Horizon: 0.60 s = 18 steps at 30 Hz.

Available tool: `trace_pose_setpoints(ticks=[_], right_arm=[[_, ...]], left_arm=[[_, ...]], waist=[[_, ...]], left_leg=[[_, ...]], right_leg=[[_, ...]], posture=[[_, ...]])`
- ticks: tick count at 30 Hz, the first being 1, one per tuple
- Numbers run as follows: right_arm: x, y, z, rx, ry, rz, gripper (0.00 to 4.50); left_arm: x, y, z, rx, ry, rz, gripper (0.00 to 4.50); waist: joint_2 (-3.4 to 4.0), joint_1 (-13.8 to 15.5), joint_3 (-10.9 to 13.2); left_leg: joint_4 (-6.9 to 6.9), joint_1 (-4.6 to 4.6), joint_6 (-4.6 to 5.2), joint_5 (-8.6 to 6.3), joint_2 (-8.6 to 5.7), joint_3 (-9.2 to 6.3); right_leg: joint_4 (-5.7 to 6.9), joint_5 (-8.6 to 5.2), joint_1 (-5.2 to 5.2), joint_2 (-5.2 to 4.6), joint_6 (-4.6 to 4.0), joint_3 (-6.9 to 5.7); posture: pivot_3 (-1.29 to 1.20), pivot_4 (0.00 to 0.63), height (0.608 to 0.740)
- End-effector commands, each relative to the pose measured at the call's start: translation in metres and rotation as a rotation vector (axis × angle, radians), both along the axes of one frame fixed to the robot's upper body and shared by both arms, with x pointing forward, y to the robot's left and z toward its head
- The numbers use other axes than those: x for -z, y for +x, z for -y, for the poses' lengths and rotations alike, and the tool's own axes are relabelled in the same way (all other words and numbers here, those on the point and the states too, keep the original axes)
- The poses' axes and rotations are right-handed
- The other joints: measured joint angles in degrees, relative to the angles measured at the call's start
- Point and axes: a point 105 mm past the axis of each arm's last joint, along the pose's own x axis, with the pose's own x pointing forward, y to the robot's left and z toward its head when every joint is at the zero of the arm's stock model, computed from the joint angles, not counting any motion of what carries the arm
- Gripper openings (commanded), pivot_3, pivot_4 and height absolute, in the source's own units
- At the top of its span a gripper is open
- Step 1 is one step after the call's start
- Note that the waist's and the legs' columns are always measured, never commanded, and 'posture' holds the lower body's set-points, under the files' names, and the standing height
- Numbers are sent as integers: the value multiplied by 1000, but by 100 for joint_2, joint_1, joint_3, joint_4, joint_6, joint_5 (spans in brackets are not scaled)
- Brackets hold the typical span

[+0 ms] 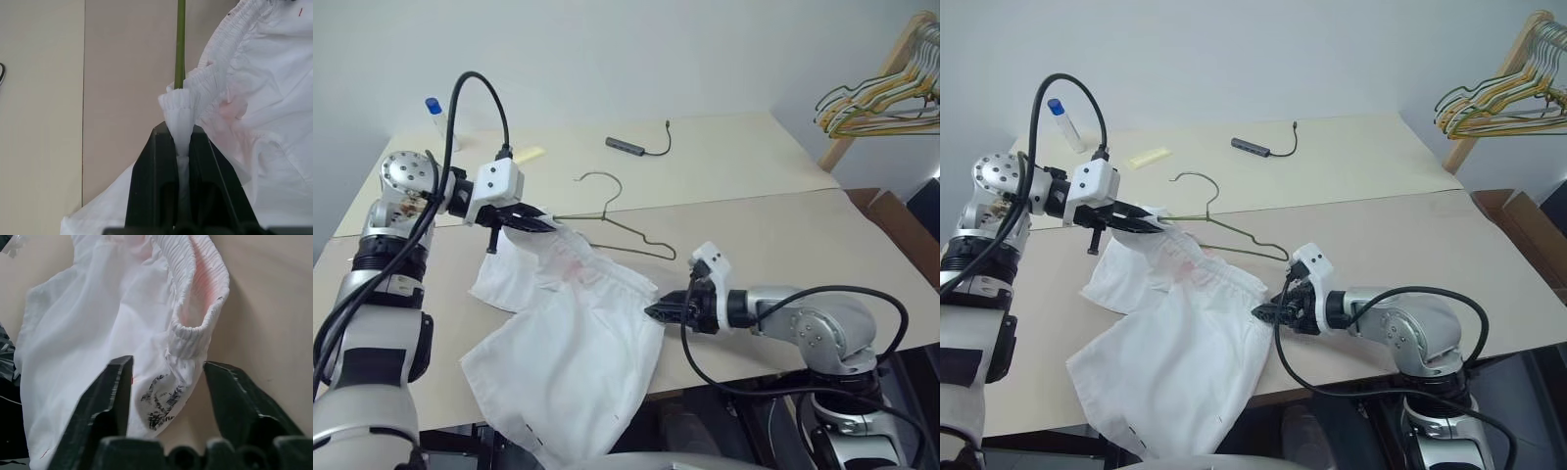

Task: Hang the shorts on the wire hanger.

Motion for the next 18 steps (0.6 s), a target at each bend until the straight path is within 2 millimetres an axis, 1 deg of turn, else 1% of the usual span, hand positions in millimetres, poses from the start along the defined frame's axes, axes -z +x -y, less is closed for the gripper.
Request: trace_pose_setpoints(ticks=[1,3,5,9,12,15,18], right_arm=[[1,0,-7,-18,-2,14,1333],[4,1,-9,-18,4,0,612],[7,0,-11,-28,-12,6,25],[12,6,-9,4,-27,14,25],[11,10,-1,22,-50,47,25],[4,17,12,42,-70,115,25],[-8,27,30,74,-55,148,25]], left_arm=[[-13,2,2,-3,-37,46,0],[-13,2,2,-3,-40,46,0],[-14,2,1,-4,-42,45,0],[-14,1,-2,-9,-41,48,0],[-19,-2,-5,-8,-65,43,0],[-28,-9,-5,6,-112,20,0],[-34,-21,-6,32,-139,-14,0]], waist=[[0,-3,0],[0,-8,0],[0,-14,0],[0,-34,0],[0,-50,0],[0,-89,0],[0,-115,0]], left_leg=[[0,0,0,0,0,0],[0,1,0,0,1,-2],[0,1,0,0,0,-2],[0,0,0,0,0,-3],[0,0,0,0,0,-3],[0,-1,0,0,0,-5],[-1,-3,0,0,1,-11]], right_leg=[[0,0,0,0,0,0],[2,0,0,1,0,-1],[2,0,0,1,0,-1],[2,0,0,1,0,-1],[3,0,0,1,0,-1],[2,0,0,0,0,-2],[0,0,-1,0,0,-2]], posture=[[-93,0,740],[-94,0,740],[-92,0,740],[-87,0,740],[-86,0,740],[-85,0,740],[-87,0,740]])
